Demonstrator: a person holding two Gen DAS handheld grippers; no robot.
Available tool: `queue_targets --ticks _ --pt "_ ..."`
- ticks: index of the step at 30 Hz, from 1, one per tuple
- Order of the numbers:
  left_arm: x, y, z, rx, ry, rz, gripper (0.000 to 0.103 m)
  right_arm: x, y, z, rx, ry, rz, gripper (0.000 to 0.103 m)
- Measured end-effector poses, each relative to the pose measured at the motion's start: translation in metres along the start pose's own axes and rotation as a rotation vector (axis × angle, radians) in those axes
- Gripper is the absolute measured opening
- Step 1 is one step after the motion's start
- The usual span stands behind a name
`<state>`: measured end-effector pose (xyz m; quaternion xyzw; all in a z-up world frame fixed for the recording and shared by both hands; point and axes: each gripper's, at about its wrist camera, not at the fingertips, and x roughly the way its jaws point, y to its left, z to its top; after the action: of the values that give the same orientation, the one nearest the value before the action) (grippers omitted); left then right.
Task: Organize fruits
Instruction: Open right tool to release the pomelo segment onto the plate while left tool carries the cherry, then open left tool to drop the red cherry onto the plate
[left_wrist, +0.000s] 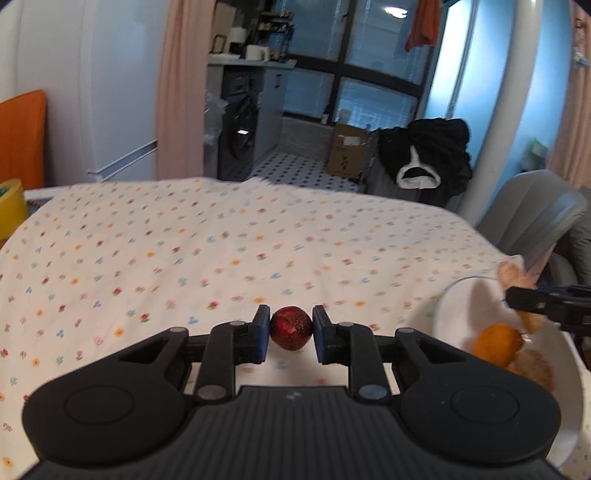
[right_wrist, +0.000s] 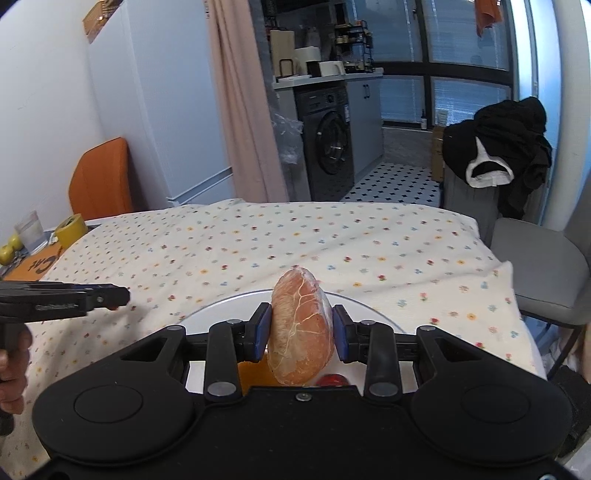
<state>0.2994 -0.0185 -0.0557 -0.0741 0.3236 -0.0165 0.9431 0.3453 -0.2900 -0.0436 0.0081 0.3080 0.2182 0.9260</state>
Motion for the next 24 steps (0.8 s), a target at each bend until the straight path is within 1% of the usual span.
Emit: queue_targets --ticks 3,5,7,11,13,18,21,24 --pt "-0.005 -0.011 0.003 -0.002 -0.004 -0.044 0.023 -0.003 -0.008 -0.002 0.034 0.010 -0.007 0.038" --pt "-0.008 -0.018 0.005 0.009 -0.013 -0.054 0.023 -0.007 -0.011 -0.003 0.046 0.006 -0.013 0.039" --pt "-0.010 -0.025 0.006 0.014 -0.016 -0.075 0.023 -0.013 -0.014 -0.005 0.057 -0.003 -0.016 0.040" --pt "-0.015 -0.042 0.008 0.039 -0.025 -0.108 0.023 -0.026 -0.021 -0.006 0.077 -0.027 -0.011 0.045" --pt "-0.017 -0.049 0.008 0.045 -0.027 -0.121 0.023 -0.031 -0.022 -0.007 0.078 -0.034 -0.016 0.046" --pt "-0.016 -0.067 0.007 0.066 -0.017 -0.150 0.023 -0.043 -0.028 -0.012 0.086 -0.050 -0.019 0.052" --pt "-0.014 -0.076 0.006 0.076 -0.007 -0.164 0.023 -0.048 -0.033 -0.017 0.099 -0.050 -0.024 0.054" --pt "-0.014 -0.085 0.003 0.088 0.000 -0.175 0.023 -0.052 -0.038 -0.022 0.112 -0.050 -0.030 0.058"
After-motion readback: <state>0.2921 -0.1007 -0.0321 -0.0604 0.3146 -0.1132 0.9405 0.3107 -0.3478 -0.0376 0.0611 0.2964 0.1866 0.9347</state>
